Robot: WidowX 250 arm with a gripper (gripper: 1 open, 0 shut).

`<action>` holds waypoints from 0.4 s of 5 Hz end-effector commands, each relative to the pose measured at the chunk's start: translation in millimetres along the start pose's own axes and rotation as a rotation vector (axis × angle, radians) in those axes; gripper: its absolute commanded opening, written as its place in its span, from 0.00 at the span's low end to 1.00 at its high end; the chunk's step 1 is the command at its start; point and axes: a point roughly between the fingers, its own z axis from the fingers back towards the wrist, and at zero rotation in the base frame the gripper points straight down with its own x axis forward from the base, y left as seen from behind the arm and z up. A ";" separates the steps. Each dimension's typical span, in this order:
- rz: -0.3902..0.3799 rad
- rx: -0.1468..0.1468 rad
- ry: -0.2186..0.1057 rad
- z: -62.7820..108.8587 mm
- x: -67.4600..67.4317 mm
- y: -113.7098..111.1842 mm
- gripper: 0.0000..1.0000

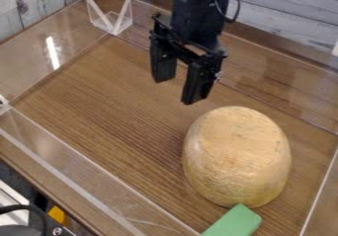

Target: Put the green block in the brown bowl

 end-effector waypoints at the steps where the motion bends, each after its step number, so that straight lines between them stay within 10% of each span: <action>1: -0.084 0.019 -0.033 7.3 -6.8 -4.9 1.00; 2: -0.045 0.009 -0.031 11.5 -3.5 -12.4 1.00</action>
